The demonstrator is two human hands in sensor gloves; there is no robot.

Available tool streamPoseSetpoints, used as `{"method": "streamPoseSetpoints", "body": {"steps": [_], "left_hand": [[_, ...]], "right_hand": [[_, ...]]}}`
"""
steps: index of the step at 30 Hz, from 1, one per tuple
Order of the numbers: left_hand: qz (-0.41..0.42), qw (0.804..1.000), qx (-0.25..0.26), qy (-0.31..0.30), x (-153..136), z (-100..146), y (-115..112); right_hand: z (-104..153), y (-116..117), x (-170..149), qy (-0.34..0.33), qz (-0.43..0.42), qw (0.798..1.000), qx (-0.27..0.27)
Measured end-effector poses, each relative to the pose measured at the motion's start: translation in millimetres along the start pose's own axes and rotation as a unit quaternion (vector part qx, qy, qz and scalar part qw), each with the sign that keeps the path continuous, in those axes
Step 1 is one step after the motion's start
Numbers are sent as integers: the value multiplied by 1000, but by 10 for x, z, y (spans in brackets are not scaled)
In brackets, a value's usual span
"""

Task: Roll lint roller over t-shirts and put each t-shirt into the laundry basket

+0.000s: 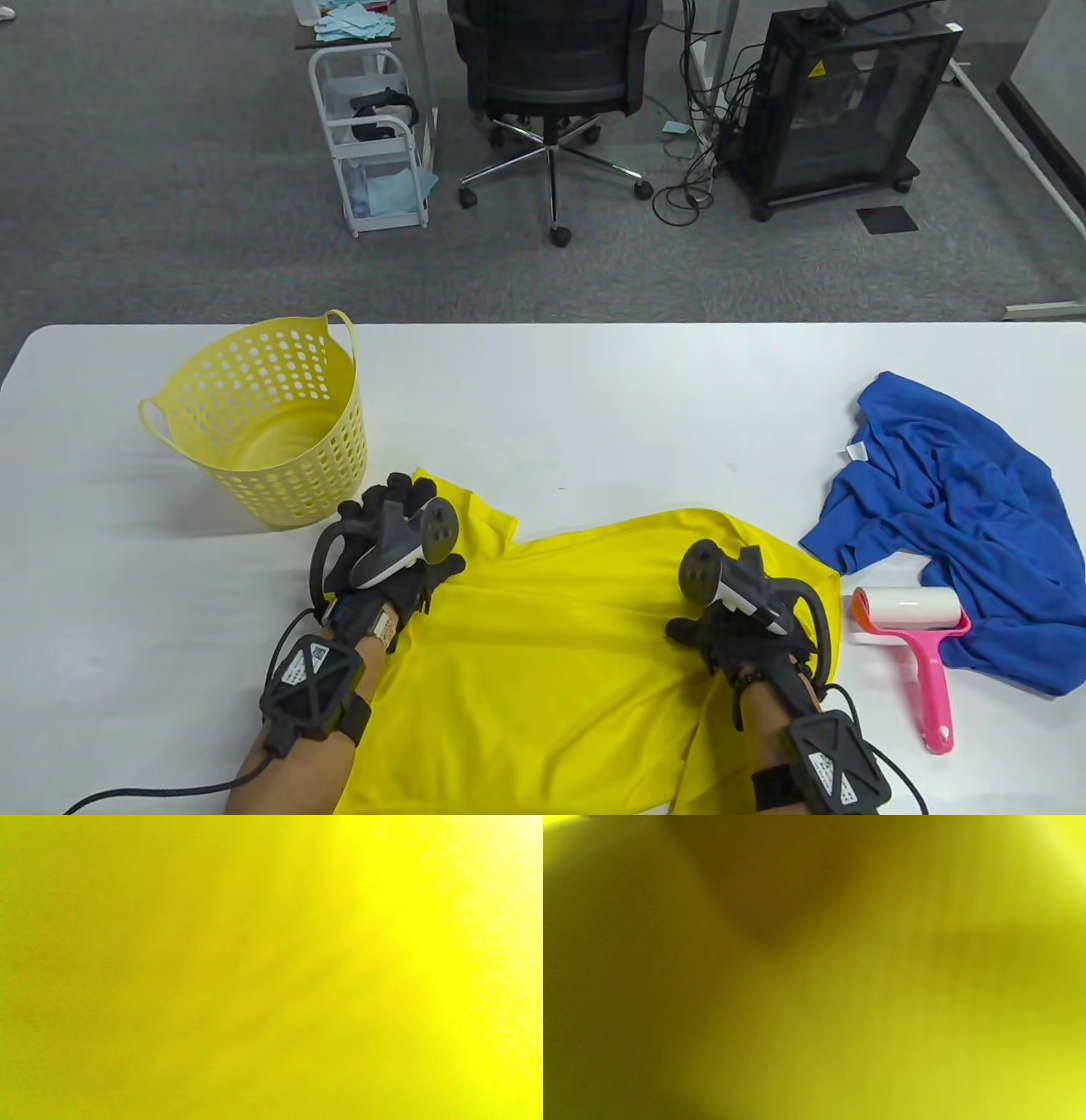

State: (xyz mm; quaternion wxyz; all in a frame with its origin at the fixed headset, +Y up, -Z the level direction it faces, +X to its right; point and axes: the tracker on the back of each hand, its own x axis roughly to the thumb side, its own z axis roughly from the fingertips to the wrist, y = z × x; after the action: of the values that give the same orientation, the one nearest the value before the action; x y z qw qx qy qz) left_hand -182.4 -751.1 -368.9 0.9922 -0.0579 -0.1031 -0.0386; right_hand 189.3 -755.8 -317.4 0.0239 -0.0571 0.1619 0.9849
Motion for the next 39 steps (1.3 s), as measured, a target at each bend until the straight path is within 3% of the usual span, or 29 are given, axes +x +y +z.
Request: {"method": "streamPoseSetpoints", "body": {"steps": [1,3,5,6,7,8,9,10,12,15,16,17,19,24,29,31,33,34,37,39], "left_hand": [[15,999,-9,-42,45,25,2],[11,997,-62,-53,92,42,-57],[-29,983,-178,-25,53,-6,-197],[-45,973,-228,-13,14,-28,-267],[-40,971,-234,-10,-45,-41,-298],[-5,974,-224,-21,-80,-53,-310],[38,976,-215,-17,-110,-52,-320],[44,973,-227,-13,-117,-51,-330],[18,972,-232,-19,-105,-53,-334],[13,974,-226,-23,-93,-58,-328],[15,974,-227,-23,-97,-57,-331],[16,974,-226,-24,-98,-53,-328],[14,974,-226,-25,-96,-55,-330],[10,974,-227,-25,-95,-54,-323],[-7,980,-200,3,-116,-36,-279],[-31,986,-160,32,-126,44,-152],[-45,993,-109,-2,-87,233,102],[-45,994,-98,-22,-62,323,193],[-39,986,-128,-98,52,733,317],[-64,969,-192,-139,147,1039,167]], "right_hand": [[0,-54,-96,22,-31,998,-42],[-12,-91,-266,73,-61,991,-91],[-62,-26,-478,117,-34,990,-69],[-86,37,-559,140,-18,989,-33],[-109,92,-639,161,-2,987,8],[-107,91,-680,171,3,985,11],[-99,63,-708,176,-2,984,-16],[-61,-13,-719,187,-13,978,-92],[-19,-99,-690,170,-31,970,-173],[-11,-201,-537,112,-30,966,-230],[-36,-204,-493,102,-25,970,-220],[-114,-158,-439,81,-41,981,-172],[-216,-88,-398,107,-53,984,-132],[-348,56,-370,78,21,996,35],[-149,-92,-367,60,-45,996,-53],[6,-196,-280,53,-55,997,-24],[193,-261,-117,21,-38,998,46],[251,-256,-55,3,-31,998,48],[543,-116,183,-69,7,995,75],[873,-17,293,-98,61,992,45]]}}
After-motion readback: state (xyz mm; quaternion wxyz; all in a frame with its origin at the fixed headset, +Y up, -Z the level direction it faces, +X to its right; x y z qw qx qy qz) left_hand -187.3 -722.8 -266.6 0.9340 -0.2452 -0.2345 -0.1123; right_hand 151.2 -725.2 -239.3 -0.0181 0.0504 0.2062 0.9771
